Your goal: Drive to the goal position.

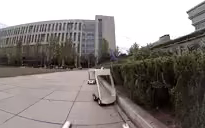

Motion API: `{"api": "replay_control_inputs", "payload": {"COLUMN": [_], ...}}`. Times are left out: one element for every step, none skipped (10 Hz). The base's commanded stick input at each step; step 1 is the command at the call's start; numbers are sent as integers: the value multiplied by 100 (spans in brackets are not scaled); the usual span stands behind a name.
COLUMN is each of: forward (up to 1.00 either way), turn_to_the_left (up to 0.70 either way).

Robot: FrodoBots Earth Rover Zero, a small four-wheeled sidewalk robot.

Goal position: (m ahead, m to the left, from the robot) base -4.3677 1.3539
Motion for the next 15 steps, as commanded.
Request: {"api": "replay_control_inputs", "payload": {"forward": [6, 6, 6, 6, 6, 6, 6, 6, 6, 6, 6, 6, 6, 6, 6], "turn_to_the_left": [0, 0, 0, 0, 0, 0, 0, 0, 0, 0, 0, 0, 0, 0, 0]}}
